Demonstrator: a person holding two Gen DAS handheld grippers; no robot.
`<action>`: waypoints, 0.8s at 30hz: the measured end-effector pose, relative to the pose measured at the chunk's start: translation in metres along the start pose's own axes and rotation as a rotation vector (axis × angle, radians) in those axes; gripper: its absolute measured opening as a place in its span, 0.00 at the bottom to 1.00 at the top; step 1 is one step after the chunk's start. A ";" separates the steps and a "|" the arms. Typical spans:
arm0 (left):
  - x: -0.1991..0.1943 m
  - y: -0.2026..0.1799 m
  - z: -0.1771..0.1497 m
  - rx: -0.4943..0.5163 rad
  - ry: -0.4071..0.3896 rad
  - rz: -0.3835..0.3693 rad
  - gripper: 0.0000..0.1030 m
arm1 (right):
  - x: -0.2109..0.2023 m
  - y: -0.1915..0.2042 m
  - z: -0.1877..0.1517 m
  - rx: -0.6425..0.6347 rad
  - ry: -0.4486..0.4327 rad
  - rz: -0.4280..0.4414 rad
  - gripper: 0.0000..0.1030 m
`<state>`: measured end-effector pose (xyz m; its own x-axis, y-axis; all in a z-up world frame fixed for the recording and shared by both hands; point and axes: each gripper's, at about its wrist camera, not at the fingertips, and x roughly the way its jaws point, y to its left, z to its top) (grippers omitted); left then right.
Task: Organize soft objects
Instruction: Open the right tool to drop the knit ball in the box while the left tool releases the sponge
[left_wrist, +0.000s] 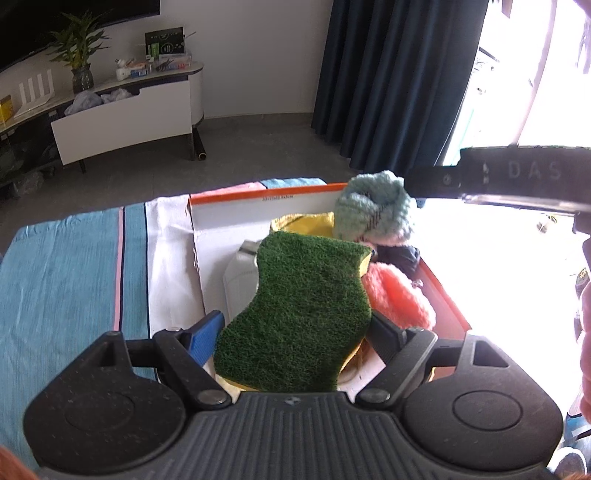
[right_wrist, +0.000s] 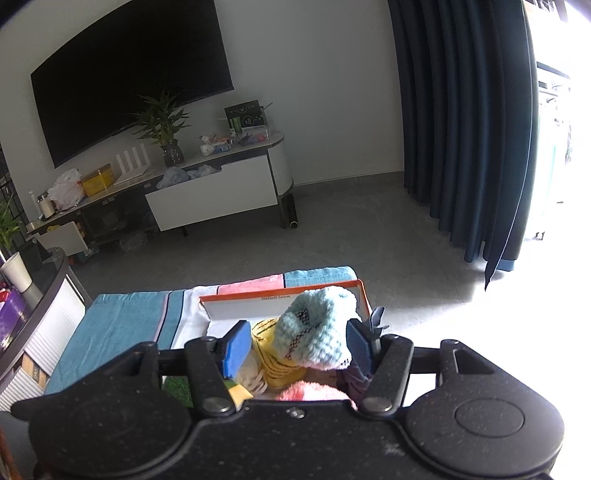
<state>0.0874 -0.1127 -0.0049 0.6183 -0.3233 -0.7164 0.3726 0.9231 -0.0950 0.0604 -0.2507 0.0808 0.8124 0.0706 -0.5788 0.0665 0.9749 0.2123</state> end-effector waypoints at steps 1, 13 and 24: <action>-0.001 -0.002 -0.002 0.000 0.003 -0.001 0.82 | -0.003 0.000 -0.001 0.001 -0.003 0.000 0.68; -0.009 -0.018 -0.016 -0.032 0.019 0.037 0.83 | -0.030 -0.007 -0.011 0.010 -0.018 -0.007 0.68; -0.014 -0.031 -0.024 -0.006 0.021 0.076 0.95 | -0.039 -0.012 -0.017 0.010 -0.013 -0.008 0.68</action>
<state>0.0510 -0.1320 -0.0086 0.6299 -0.2482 -0.7359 0.3213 0.9460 -0.0439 0.0183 -0.2619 0.0873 0.8192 0.0602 -0.5704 0.0785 0.9734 0.2155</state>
